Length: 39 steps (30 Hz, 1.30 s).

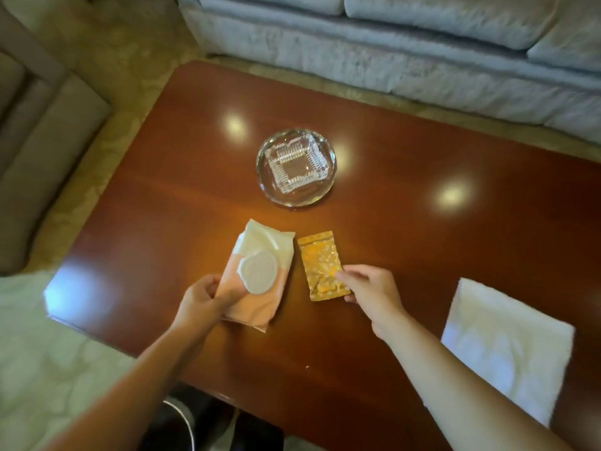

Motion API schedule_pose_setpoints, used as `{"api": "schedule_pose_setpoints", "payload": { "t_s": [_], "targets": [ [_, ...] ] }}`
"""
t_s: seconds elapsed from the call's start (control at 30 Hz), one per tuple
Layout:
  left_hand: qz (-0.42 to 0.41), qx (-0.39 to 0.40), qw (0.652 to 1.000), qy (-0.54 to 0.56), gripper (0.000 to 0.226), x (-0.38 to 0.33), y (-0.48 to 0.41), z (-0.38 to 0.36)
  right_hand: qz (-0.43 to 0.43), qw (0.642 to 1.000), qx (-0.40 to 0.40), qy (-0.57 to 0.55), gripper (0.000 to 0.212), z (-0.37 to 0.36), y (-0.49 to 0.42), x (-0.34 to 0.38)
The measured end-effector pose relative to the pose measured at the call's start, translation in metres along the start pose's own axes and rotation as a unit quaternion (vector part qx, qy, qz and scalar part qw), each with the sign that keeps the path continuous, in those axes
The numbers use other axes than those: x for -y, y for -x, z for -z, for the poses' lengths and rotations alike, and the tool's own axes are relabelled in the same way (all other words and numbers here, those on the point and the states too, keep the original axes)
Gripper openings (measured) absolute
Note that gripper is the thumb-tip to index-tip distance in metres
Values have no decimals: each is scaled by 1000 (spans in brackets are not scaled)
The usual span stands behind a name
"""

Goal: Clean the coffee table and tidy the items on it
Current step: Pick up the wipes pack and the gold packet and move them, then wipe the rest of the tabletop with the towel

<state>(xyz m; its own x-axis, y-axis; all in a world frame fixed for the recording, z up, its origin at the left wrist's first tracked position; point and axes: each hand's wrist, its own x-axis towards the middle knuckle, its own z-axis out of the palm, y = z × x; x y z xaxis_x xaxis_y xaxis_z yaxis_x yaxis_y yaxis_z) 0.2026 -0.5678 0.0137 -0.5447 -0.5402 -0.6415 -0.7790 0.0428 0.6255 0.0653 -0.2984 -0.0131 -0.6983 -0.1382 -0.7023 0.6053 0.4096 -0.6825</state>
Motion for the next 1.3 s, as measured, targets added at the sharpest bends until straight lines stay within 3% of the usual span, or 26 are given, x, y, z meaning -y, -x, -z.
{"api": "schedule_pose_setpoints", "payload": {
  "t_s": [0.07,0.13,0.23,0.3,0.37,0.43,0.57,0.63,0.73,0.8,1.0,1.13,1.3],
  "targets": [
    [-36,-23,998,-53,46,1,-6,5,65,994,-18,90,35,12,7,2],
    [-73,-89,985,-128,48,0,-4,-3,125,978,-76,152,33,37,16,-4],
    [-199,-226,926,-228,61,-14,25,-36,172,946,-177,211,38,87,34,-31],
    [-321,-186,902,-221,56,-23,58,-80,182,918,-225,269,48,125,47,-56],
    [-384,-67,898,-205,47,-26,99,-142,168,891,-258,334,54,166,58,-82],
    [-366,45,903,-218,47,-26,142,-211,143,870,-267,388,58,203,67,-108],
    [-203,165,919,-296,71,-33,197,-331,138,856,-226,444,68,246,72,-148],
    [-140,124,927,-325,84,-43,208,-364,153,863,-198,439,66,253,70,-162],
    [-123,-13,938,-322,91,-48,204,-380,144,878,-162,426,63,258,63,-174],
    [-112,-58,948,-294,89,-43,195,-384,146,867,-149,453,64,262,60,-179],
    [-107,-24,952,-286,56,-39,176,-373,184,829,-167,500,68,264,52,-181],
    [-125,-16,955,-269,50,-34,174,-372,186,824,-168,509,67,254,35,-167],
    [-70,30,971,-228,49,-22,166,-361,184,799,-198,536,66,234,30,-169]
  ]
}}
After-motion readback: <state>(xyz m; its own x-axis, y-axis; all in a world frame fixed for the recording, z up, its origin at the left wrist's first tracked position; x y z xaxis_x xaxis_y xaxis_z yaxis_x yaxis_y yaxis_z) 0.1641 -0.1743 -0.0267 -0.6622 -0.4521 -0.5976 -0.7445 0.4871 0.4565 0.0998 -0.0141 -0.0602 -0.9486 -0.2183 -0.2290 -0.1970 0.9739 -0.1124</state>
